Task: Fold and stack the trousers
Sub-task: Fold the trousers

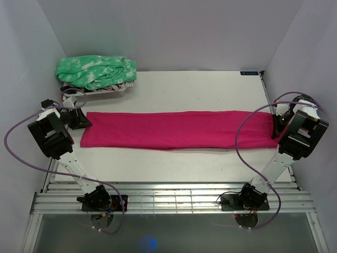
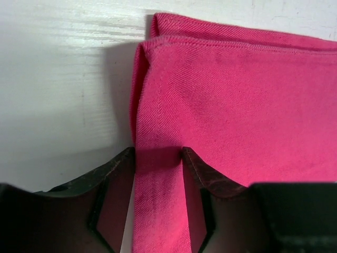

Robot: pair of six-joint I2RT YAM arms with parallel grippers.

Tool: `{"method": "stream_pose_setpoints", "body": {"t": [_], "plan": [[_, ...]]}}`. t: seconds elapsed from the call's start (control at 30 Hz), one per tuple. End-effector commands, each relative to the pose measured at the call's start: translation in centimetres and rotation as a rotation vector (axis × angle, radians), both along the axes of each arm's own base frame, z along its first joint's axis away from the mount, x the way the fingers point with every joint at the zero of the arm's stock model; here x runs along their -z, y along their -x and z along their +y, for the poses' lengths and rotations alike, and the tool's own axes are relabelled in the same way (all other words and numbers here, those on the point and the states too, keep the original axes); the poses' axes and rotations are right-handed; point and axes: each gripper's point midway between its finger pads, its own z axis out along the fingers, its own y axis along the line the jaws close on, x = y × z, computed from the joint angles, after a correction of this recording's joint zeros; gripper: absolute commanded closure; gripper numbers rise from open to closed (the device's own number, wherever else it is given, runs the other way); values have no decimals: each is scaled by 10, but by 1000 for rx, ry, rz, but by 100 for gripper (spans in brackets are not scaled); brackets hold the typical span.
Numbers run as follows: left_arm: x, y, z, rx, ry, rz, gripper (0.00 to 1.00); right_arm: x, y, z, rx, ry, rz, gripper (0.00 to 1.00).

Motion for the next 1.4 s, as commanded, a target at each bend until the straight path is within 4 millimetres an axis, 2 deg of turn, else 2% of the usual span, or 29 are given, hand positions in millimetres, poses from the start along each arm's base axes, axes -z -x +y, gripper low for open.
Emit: {"method": "stream_pose_setpoints", "body": {"t": [0.0, 0.07, 0.23, 0.33, 0.37, 0.47, 0.5, 0.57, 0.6, 0.63, 0.67, 0.7, 0.8, 0.83, 0.87, 0.93, 1.07, 1.13, 1.17, 1.2, 1.3, 1.37], "plan": [[60, 35, -14, -18, 19, 213, 49, 2, -20, -15, -25, 59, -59, 92], [60, 34, -16, -23, 25, 213, 53, 2, -21, -14, -27, 55, -58, 92], [51, 31, -28, -1, 94, 195, 57, 2, -19, -9, -30, 45, -60, 92], [45, 36, -43, 20, 183, 214, 52, 3, -18, -6, -34, 41, -62, 92], [43, 37, -44, 23, 196, 222, 47, 3, -18, -4, -36, 37, -63, 92], [45, 38, -45, 18, 200, 230, 45, 4, -18, -2, -39, 33, -60, 92], [46, 38, -44, 14, 199, 230, 48, 4, -18, -2, -38, 31, -59, 92], [46, 37, -43, 1, 199, 237, 62, 3, -19, -1, -40, 28, -64, 92], [41, 32, -41, 3, 196, 223, 78, 2, -18, 1, -44, 23, -64, 92], [36, 28, -38, 1, 197, 210, 87, 2, -18, 3, -46, 18, -64, 92], [29, 24, -36, 0, 201, 200, 97, 1, -17, 9, -55, 1, -65, 92], [12, 14, -32, 0, 221, 170, 100, 1, -16, 13, -64, -11, -67, 92], [-23, 3, -25, 10, 253, 135, 100, 1, -11, 36, -110, -63, -85, 92], [-44, -10, -15, 13, 224, 80, 100, -1, -9, 42, -121, -67, -91, 92], [-55, -10, -16, 14, 230, 81, 100, 3, -6, 57, -153, -95, -85, 92], [-86, -20, -11, 19, 210, 22, 100, -1, -9, 73, -185, -108, -106, 92], [-116, -20, -14, 9, 230, 11, 100, -12, -18, 90, -207, -144, -133, 91], [-127, -21, -15, 2, 224, -5, 100, -23, -27, 90, -202, -154, -152, 77], [-132, -22, -16, -7, 232, -9, 100, -28, -29, 89, -200, -152, -159, 65], [-136, -23, -18, -9, 237, -14, 100, -32, -31, 88, -201, -152, -165, 49], [-148, -25, -36, 12, 248, -19, 100, -45, -35, 81, -189, -144, -190, 33], [-158, -29, -60, 57, 264, -31, 100, -46, -32, 76, -179, -138, -177, 20]]}}
